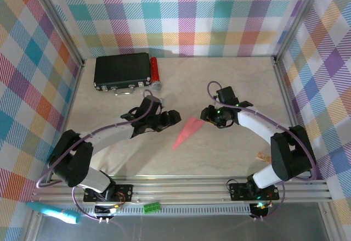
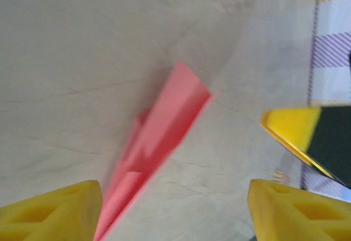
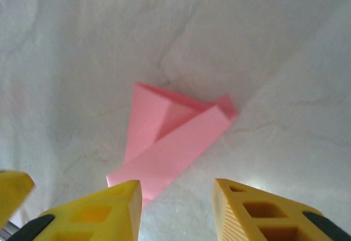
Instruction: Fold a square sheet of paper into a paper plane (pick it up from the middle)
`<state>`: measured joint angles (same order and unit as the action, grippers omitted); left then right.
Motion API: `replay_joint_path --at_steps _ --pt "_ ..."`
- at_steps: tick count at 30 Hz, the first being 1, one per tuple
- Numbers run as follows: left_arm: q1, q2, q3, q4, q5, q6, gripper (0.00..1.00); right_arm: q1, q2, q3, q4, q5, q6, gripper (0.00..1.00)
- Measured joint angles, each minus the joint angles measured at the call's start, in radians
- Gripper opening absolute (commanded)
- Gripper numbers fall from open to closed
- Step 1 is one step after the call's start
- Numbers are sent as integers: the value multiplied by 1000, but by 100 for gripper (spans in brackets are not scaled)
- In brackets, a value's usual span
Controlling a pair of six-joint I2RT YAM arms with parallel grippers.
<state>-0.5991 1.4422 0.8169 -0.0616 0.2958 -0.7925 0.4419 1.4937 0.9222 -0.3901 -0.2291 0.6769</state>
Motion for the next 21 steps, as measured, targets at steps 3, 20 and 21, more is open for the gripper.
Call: replay_joint_path --at_steps 3,20,21 --pt "63 -71 -60 -55 -30 40 85 65 3 7 -47 29 44 41" --pt "260 -300 -183 -233 -84 237 100 285 208 266 -243 299 204 67" --pt "261 -300 -187 -233 -80 241 100 296 225 282 -257 311 214 68"
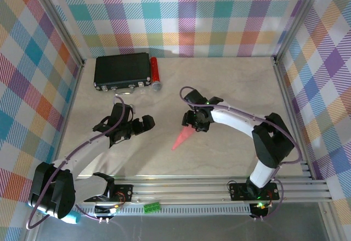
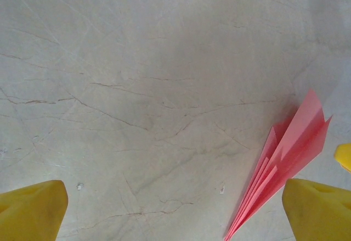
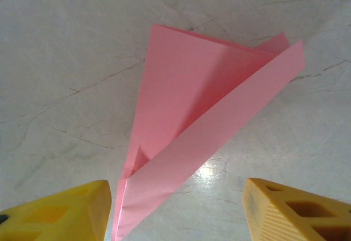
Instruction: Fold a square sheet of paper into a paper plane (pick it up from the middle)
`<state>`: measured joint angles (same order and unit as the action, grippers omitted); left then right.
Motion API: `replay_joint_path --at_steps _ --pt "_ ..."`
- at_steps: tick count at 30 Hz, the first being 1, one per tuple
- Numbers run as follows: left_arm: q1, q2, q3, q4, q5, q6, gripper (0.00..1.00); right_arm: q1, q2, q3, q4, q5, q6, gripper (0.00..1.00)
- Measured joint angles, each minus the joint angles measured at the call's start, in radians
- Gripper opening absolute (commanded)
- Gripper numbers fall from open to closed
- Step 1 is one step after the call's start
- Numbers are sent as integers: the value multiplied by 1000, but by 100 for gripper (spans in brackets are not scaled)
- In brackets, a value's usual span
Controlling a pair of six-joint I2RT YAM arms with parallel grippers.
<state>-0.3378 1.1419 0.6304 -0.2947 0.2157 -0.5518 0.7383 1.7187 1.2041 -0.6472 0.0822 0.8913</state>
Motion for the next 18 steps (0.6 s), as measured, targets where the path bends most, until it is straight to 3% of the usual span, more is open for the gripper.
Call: replay_joint_path --at_steps 12,18 --pt "5 0 -8 -19 11 42 100 43 119 80 -79 48 99 70" --pt "7 0 -21 -20 11 45 100 43 139 83 -99 50 138 65"
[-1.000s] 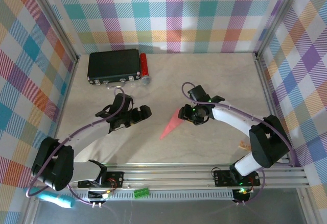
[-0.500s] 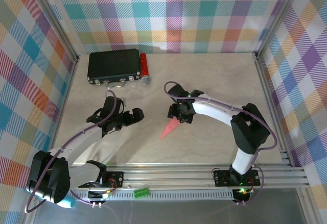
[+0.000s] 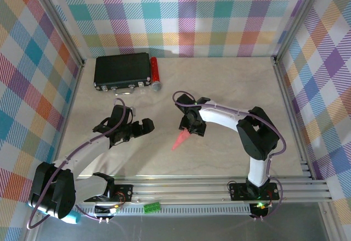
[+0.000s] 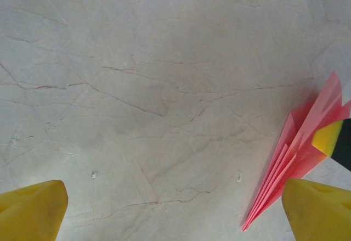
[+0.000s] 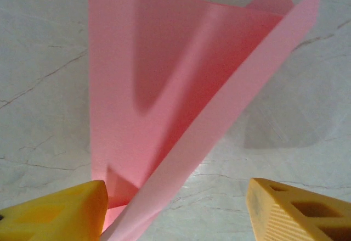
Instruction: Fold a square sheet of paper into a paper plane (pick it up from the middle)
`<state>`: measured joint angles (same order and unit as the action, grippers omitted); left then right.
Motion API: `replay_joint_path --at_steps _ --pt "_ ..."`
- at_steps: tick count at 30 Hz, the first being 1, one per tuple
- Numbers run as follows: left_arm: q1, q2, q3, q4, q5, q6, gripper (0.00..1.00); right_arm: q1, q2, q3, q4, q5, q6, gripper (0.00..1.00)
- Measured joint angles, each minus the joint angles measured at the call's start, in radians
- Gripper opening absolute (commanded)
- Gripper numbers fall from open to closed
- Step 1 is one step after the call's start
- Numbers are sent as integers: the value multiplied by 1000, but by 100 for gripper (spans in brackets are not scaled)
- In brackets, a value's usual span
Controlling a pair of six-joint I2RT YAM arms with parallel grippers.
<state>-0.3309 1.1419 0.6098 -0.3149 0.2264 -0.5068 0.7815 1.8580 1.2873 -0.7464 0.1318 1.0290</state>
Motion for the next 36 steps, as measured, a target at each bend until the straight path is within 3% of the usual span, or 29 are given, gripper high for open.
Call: replay_joint_path --at_steps 12,26,32,36 --pt "0 7 0 1 2 0 100 0 -25 -35 -13 18 83 48" --pt "0 9 0 -1 11 -2 100 0 -31 -50 21 22 102 6" --pt "2 -2 0 -26 -18 -14 100 0 -129 -51 69 30 -6 4" --pt "10 -28 0 -27 -46 -35 100 0 -208 -51 169 -30 -141 5"
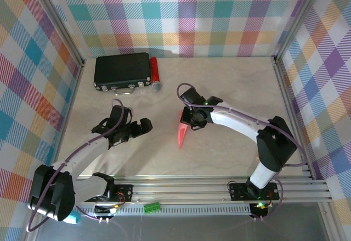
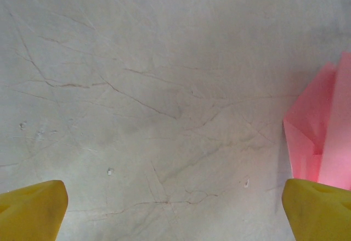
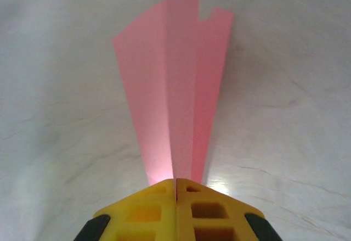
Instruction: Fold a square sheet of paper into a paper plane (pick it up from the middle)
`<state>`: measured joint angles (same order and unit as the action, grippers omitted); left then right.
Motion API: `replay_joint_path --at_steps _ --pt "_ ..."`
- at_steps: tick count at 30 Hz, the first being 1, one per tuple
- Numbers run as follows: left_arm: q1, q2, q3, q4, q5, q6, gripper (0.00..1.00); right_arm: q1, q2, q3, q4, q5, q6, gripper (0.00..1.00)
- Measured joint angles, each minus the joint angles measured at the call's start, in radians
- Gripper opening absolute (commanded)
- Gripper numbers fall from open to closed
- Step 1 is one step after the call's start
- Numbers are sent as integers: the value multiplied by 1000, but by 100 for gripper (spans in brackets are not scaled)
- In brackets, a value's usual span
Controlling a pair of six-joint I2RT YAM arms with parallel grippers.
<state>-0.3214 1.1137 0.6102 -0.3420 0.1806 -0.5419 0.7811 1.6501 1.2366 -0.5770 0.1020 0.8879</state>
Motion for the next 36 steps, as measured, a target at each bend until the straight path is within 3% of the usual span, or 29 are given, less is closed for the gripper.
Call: replay_joint_path --at_steps 6,13,24,30,36 --pt "3 -19 0 1 -18 -40 100 -8 -21 -48 178 -169 -153 5" --pt "3 -36 0 4 -12 -69 100 -40 48 -126 299 -360 -229 5" --pt "-55 45 -35 153 108 -163 94 -127 95 -279 408 -474 -259 6" --pt "-154 165 -37 265 155 -221 85 -154 95 -303 431 -482 -269 7" --pt "-240 301 -5 320 167 -264 64 -154 95 -308 441 -485 -269 7"
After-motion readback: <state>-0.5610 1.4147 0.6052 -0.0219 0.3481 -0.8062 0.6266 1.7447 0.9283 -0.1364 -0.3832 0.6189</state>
